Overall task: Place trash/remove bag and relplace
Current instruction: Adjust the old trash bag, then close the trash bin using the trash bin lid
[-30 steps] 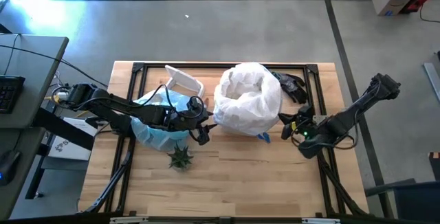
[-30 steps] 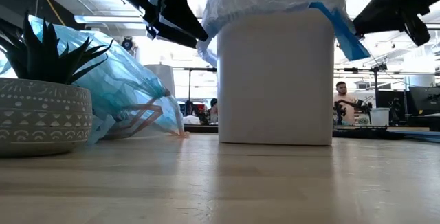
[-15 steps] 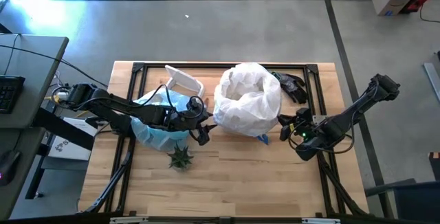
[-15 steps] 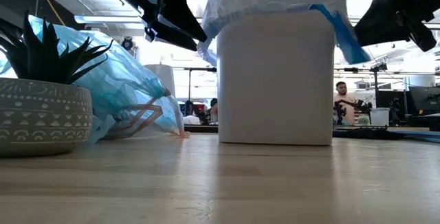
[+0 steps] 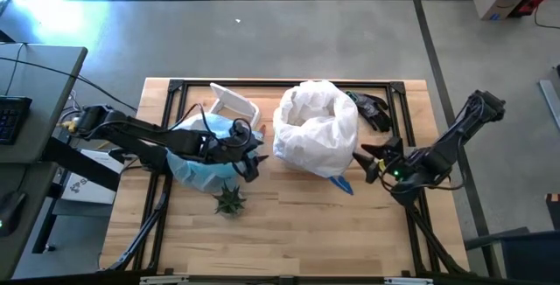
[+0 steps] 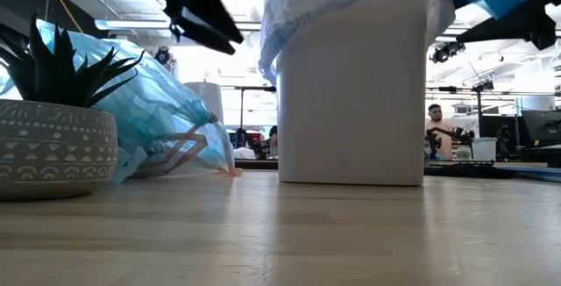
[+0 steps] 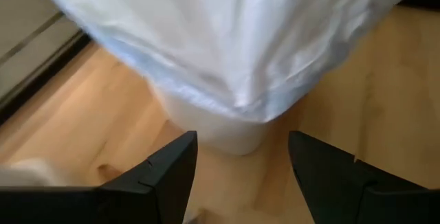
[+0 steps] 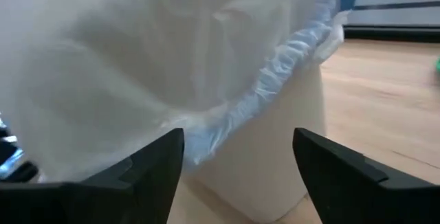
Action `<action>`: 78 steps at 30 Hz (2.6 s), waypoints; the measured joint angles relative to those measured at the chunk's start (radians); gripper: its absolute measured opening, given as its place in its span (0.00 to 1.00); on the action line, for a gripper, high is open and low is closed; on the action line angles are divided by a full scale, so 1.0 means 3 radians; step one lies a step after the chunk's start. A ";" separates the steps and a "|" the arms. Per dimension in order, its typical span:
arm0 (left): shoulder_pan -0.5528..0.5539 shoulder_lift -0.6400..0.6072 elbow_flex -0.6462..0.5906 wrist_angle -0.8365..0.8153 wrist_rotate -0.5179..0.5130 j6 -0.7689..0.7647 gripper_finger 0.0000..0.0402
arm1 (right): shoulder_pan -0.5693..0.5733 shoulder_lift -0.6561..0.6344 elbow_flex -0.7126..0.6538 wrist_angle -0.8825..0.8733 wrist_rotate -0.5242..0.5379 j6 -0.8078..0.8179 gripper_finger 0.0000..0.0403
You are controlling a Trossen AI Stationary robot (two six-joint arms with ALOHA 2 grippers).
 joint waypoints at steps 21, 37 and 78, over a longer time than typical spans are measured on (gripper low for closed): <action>0.0461 -0.0431 -0.0352 -0.2141 -0.0175 -0.0970 0.53 | 0.0894 -0.0038 0.0000 0.1811 0.0419 -0.1794 0.63; 0.0100 -0.0617 0.0022 -0.2116 0.0300 -0.0977 0.53 | 0.0812 -0.0051 0.0001 0.4228 0.0252 -0.4743 0.63; 0.2441 -0.0086 0.1207 -0.2152 0.0349 0.3367 0.36 | 0.0596 -0.0046 0.0001 0.3753 0.0212 -0.4316 0.57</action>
